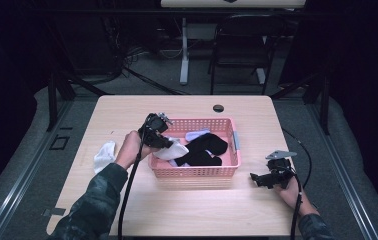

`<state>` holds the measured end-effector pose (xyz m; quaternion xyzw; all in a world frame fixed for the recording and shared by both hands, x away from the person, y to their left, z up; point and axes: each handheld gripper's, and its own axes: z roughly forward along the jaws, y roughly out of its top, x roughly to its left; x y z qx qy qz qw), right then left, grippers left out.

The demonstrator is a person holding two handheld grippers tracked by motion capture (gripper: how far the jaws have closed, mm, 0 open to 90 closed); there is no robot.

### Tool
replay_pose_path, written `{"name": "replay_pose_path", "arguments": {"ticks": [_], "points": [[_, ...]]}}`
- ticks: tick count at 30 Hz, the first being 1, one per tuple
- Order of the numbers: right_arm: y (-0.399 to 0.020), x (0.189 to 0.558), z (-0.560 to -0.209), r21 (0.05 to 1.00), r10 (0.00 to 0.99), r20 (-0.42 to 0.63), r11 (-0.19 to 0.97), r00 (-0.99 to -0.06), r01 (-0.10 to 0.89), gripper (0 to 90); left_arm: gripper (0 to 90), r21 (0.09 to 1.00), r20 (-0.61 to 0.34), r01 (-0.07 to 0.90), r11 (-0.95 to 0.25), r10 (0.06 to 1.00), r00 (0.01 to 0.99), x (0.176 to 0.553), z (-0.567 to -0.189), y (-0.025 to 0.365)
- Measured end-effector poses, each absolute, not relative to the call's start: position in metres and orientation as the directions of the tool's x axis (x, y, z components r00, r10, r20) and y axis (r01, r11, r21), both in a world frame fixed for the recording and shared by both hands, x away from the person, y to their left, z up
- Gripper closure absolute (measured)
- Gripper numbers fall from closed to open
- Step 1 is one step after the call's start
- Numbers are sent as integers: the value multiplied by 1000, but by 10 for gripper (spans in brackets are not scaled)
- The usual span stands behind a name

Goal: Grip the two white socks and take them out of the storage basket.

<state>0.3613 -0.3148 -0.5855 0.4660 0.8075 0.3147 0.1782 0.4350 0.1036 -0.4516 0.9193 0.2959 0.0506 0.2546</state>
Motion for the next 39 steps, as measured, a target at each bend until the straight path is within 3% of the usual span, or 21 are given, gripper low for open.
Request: {"name": "replay_pose_path", "arguments": {"ticks": [19, 39], "points": [[-315, 361, -586, 675, 866, 6, 365, -500, 641, 0, 858, 528, -20, 498, -688, 576, 817, 440, -421, 106], [-315, 361, -586, 675, 866, 7, 365, -500, 641, 0, 858, 568, 15, 521, -637, 641, 768, 439, -380, 142]]}}
